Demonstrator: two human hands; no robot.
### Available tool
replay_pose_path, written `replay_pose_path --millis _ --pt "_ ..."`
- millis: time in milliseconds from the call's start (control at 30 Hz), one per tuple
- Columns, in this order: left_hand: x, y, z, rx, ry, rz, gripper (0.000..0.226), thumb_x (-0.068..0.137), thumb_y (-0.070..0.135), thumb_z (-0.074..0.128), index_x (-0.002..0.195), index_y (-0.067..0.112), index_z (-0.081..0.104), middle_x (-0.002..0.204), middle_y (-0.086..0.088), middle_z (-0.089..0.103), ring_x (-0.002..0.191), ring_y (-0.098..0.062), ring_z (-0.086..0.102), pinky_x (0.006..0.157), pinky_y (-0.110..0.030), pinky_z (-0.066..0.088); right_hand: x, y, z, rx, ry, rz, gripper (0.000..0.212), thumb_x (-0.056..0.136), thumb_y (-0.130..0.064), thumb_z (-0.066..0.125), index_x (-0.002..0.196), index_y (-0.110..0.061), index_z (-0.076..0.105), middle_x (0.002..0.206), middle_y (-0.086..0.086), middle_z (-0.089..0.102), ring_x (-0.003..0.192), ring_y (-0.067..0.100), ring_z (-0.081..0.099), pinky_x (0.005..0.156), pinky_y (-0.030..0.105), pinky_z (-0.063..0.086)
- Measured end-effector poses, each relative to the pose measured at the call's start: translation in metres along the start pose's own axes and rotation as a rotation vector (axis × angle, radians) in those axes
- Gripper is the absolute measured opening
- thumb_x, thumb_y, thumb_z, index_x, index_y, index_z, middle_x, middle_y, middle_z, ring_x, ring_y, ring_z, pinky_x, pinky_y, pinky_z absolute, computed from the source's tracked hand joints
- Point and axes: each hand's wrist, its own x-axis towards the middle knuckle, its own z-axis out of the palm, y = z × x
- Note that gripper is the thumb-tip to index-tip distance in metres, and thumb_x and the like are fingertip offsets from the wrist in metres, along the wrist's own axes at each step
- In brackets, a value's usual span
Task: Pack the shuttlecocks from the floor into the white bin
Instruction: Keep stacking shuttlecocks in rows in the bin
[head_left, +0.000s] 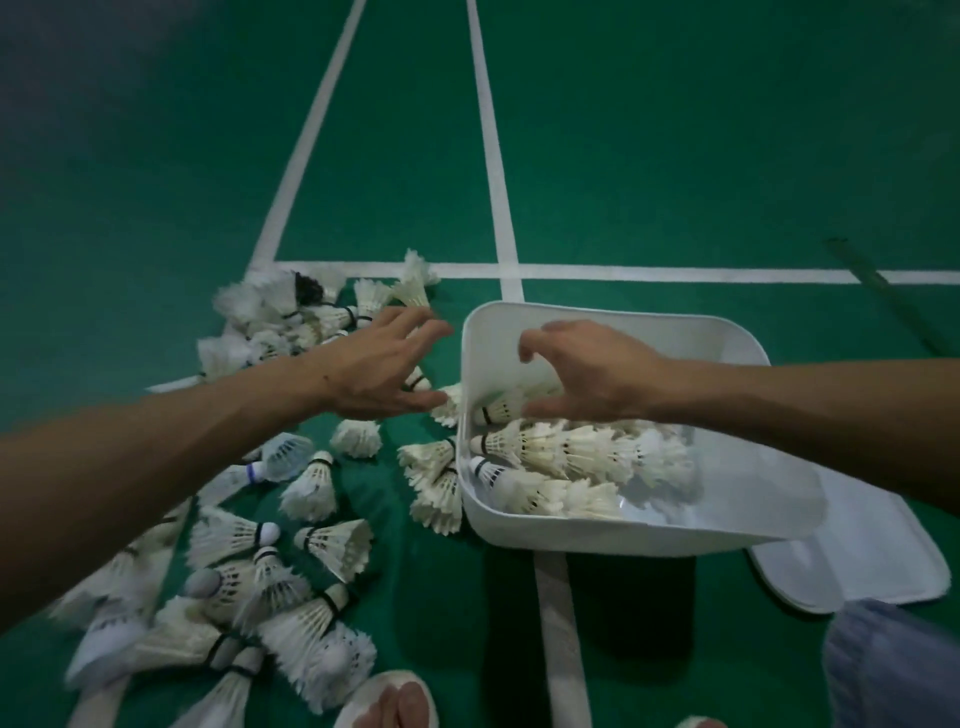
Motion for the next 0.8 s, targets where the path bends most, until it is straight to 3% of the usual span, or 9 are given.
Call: replay_pose_path --millis 167,333,433,567,700,800 --pt "-0.048 -0.025 -0.016 0.117 -0.140 -0.134 0.080 0.087 0.062 0.046 0.147 0.018 0.017 0.153 -0.008 0.014 0.140 -0.027 0.016 0.115 -0.041 0.025 0.030 -0.064 -0.031 -0.020 0.124 -0.124 0.057 0.084 -0.050 0.066 0.127 -0.018 0.046 0.126 0.005 0.055 0.109 0.021 0.051 0.089 0.032 0.042" --pt "-0.102 -0.051 -0.004 0.045 -0.153 -0.346 0.081 0.086 0.062 0.048 0.147 0.017 0.019 0.152 -0.010 0.015 0.139 -0.031 0.015 0.113 -0.047 0.027 0.067 -0.131 -0.022 0.031 0.212 -0.160 0.051 0.083 -0.047 0.067 0.119 -0.015 0.049 0.114 0.010 0.057 0.103 0.027 0.052 0.082 0.034 0.042" --pt "-0.131 -0.065 0.028 -0.030 -0.207 -0.496 0.081 0.085 0.063 0.049 0.147 0.019 0.020 0.153 -0.011 0.014 0.139 -0.035 0.015 0.113 -0.047 0.025 0.083 -0.164 0.007 0.093 0.170 -0.155 0.054 0.084 -0.042 0.069 0.122 -0.012 0.046 0.115 0.013 0.056 0.105 0.030 0.054 0.084 0.036 0.044" --pt "-0.150 -0.073 0.073 -0.160 -0.285 -0.598 0.086 0.082 0.065 0.053 0.149 0.026 0.015 0.155 -0.012 0.009 0.140 -0.039 0.016 0.114 -0.050 0.022 0.091 -0.185 0.059 0.182 0.058 -0.078 0.054 0.081 -0.038 0.074 0.120 -0.011 0.048 0.119 0.011 0.055 0.107 0.028 0.053 0.090 0.039 0.047" --pt "-0.146 -0.074 0.110 -0.228 -0.326 -0.560 0.088 0.078 0.064 0.060 0.148 0.038 0.013 0.157 -0.008 0.003 0.141 -0.038 0.017 0.113 -0.055 0.025 0.090 -0.187 0.117 0.331 -0.020 0.066 0.060 0.079 -0.036 0.076 0.127 -0.016 0.046 0.128 0.008 0.049 0.116 0.026 0.050 0.099 0.041 0.046" --pt "-0.139 -0.077 0.131 -0.242 -0.321 -0.569 0.093 0.073 0.069 0.061 0.145 0.051 0.005 0.158 -0.003 -0.011 0.144 -0.039 -0.001 0.111 -0.062 0.023 0.096 -0.180 0.141 0.357 -0.011 0.149 0.076 0.079 -0.038 0.076 0.141 -0.023 0.036 0.151 0.007 0.028 0.138 0.030 0.029 0.111 0.050 0.034"
